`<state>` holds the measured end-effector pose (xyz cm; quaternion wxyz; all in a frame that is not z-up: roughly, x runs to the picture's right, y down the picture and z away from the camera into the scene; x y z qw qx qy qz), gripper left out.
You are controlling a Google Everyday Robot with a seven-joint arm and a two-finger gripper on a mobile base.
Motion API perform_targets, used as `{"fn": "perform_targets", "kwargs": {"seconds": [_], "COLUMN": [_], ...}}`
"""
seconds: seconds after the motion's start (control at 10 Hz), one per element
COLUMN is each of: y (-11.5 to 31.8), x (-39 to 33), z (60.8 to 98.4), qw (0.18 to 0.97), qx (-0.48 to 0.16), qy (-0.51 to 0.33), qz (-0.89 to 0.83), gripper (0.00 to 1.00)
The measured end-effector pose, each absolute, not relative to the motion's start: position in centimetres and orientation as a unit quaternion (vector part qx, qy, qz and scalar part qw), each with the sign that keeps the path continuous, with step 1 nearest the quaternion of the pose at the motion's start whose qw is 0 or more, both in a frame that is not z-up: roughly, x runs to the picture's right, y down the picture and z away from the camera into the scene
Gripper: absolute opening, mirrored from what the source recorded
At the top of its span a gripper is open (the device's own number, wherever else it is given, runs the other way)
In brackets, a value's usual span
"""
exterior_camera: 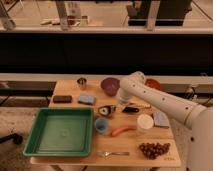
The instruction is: Place brush in table surface
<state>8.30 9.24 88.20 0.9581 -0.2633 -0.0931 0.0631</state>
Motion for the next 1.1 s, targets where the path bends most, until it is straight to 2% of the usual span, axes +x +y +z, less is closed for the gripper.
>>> {"fn": "perform_targets", "kwargs": {"seconds": [0.4, 1.1], "y": [8.9, 4.9], "x": [8.6, 9.1], "z": [87.9, 83.5], "qw": [0.958, 0.964], "qx": [-0.263, -0.231], "qy": [-0.092, -0.115], "qz": [0.064, 0.064], "gripper": [0.8, 0.8]}}
